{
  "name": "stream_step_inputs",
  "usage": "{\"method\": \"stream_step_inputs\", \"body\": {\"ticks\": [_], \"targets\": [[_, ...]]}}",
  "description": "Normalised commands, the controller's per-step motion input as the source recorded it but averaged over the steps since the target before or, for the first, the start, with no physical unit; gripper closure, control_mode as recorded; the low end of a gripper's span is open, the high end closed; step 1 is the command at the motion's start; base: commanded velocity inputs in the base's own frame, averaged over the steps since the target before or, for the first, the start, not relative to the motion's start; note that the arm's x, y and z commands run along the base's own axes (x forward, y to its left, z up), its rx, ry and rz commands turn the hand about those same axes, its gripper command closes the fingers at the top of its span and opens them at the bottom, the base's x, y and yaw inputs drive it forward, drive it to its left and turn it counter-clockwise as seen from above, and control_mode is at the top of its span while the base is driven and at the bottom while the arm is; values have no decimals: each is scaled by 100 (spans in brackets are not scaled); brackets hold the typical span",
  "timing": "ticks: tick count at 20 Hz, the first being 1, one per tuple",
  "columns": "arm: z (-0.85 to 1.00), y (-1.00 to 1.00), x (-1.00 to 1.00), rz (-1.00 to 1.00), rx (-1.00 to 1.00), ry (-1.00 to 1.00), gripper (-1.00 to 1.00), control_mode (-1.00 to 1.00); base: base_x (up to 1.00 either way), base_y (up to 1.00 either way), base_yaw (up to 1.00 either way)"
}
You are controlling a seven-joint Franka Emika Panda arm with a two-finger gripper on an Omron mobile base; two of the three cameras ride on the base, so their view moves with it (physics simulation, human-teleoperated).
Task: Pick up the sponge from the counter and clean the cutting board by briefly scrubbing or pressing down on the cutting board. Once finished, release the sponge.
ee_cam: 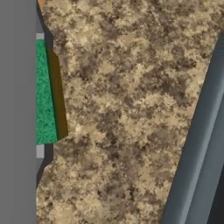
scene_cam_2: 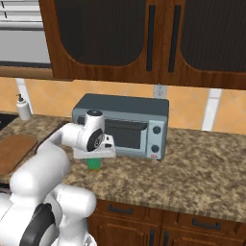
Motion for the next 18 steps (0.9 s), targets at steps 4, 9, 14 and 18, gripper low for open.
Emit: {"method": "stream_step_inputs", "body": {"ticks": [4, 9, 14, 18], "targets": [[87, 5, -1, -4, 16, 4, 100, -100, 0, 0, 0], [75, 28, -12, -16, 0, 4, 100, -100, 0, 0, 0], [62, 23, -7, -23, 10, 15, 100, -100, 0, 0, 0], [14, 21, -17, -34, 0, 2, 100, -100, 0, 0, 0]]}}
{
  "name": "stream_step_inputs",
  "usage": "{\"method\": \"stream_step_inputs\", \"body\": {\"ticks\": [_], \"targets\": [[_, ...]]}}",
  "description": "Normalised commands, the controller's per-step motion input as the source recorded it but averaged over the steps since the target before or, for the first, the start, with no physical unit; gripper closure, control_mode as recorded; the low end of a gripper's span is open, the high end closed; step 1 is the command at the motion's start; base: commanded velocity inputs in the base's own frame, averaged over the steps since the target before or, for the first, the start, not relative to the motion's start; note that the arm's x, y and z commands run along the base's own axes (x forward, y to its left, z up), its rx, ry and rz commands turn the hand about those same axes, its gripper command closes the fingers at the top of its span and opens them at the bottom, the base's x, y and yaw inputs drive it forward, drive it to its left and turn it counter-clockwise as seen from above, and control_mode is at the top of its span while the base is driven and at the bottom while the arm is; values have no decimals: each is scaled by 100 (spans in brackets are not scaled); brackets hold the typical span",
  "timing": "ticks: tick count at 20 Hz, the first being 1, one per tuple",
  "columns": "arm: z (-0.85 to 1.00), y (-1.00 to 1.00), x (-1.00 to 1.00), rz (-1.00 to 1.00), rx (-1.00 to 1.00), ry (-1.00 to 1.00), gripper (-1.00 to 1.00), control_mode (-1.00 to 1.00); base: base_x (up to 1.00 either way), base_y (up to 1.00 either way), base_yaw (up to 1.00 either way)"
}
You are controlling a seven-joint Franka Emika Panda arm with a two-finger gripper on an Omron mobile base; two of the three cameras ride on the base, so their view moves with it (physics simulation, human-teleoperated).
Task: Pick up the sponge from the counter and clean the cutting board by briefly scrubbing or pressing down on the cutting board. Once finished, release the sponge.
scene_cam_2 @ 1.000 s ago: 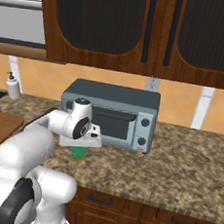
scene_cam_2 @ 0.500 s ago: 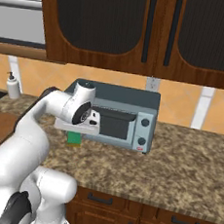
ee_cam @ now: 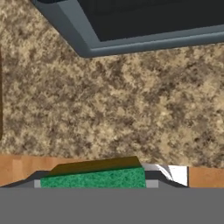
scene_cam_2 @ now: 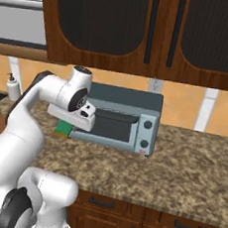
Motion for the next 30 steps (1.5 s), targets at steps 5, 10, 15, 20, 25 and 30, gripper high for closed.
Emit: {"method": "stream_step_inputs", "body": {"ticks": [5, 10, 15, 20, 25, 30], "targets": [[0, 0, -6, -3, 0, 0, 100, 100, -10, 0, -4], [0, 0, 0, 0, 0, 0, 100, 100, -16, 62, -14], [0, 0, 0, 0, 0, 0, 100, 100, -21, 100, -5], [0, 0, 0, 0, 0, 0, 100, 100, -25, 99, 0], [0, 5, -3, 0, 0, 0, 100, -100, -19, 48, 0], [-21, -19, 6, 0, -7, 2, 100, -100, 0, 0, 0]]}}
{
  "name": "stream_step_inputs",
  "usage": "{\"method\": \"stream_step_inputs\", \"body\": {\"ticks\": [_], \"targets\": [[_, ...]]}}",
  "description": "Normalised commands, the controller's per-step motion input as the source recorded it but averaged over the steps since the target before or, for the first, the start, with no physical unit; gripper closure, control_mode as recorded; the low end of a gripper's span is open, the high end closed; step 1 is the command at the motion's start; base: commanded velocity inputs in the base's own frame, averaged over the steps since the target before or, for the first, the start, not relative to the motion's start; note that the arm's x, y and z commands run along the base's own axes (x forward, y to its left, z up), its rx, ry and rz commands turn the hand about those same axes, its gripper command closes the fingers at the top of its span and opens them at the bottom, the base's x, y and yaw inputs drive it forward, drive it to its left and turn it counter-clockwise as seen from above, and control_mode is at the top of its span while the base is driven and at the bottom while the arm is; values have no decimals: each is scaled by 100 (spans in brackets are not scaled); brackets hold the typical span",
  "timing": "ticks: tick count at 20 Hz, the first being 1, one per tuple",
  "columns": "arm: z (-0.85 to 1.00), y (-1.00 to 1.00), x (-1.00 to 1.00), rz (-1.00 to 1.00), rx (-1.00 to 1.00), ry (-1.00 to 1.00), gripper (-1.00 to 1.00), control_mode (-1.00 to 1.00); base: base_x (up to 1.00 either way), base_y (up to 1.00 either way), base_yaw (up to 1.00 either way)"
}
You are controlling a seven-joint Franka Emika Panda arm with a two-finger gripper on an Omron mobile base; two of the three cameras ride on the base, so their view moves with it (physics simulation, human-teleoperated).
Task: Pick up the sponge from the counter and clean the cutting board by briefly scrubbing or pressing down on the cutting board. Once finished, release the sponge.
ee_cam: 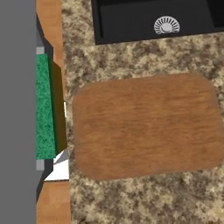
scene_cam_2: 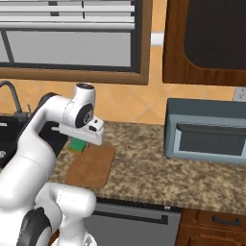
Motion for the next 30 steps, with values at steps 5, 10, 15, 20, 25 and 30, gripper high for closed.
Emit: {"method": "stream_step_inputs", "body": {"ticks": [5, 10, 15, 20, 25, 30], "targets": [[-47, 13, 0, 2, -1, 1, 100, -100, 0, 0, 0], [-27, 35, -6, -1, 8, 0, 100, -100, 0, 0, 0], [-39, 34, -15, 0, 2, 0, 100, -100, 0, 0, 0], [-74, 33, -2, -1, -11, 0, 100, -100, 0, 0, 0], [-36, 1, 0, 0, 0, 0, 100, -100, 0, 0, 0], [-27, 0, 0, 0, 0, 0, 100, -100, 0, 0, 0]]}}
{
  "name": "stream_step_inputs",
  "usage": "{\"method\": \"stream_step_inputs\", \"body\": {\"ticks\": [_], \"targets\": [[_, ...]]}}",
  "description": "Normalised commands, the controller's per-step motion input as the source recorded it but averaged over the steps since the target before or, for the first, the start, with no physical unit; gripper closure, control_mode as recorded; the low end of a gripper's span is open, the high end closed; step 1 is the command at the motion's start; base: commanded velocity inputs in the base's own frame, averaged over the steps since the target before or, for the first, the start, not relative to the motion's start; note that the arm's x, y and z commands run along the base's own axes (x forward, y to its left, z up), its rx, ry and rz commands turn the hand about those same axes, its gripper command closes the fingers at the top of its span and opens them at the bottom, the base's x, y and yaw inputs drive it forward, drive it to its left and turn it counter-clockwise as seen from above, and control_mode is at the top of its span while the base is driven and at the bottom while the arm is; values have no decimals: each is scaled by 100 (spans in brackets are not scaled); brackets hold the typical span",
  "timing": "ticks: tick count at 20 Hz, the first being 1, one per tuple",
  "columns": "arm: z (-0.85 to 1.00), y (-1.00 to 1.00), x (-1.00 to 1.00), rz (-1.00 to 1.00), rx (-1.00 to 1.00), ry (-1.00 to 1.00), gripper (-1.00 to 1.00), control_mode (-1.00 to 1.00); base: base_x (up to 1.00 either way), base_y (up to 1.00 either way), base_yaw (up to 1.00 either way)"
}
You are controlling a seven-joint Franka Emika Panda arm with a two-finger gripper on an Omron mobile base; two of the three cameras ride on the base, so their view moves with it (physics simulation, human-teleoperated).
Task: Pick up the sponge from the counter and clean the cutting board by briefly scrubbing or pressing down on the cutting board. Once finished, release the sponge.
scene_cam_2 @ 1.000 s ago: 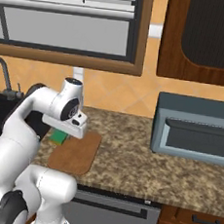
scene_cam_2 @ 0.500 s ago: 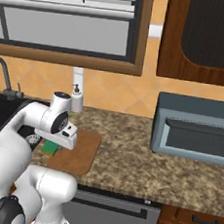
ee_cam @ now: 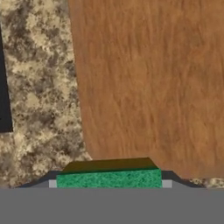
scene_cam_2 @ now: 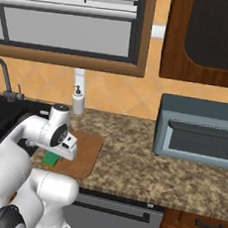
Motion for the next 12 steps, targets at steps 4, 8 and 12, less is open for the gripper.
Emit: {"method": "stream_step_inputs", "body": {"ticks": [4, 8, 12], "targets": [[-28, 0, 1, 0, 0, 0, 100, -100, 0, 0, 0], [-27, 0, 32, 0, -2, 1, 100, -100, 0, 0, 0], [-22, 0, 50, 0, -7, 1, 100, -100, 0, 0, 0]]}}
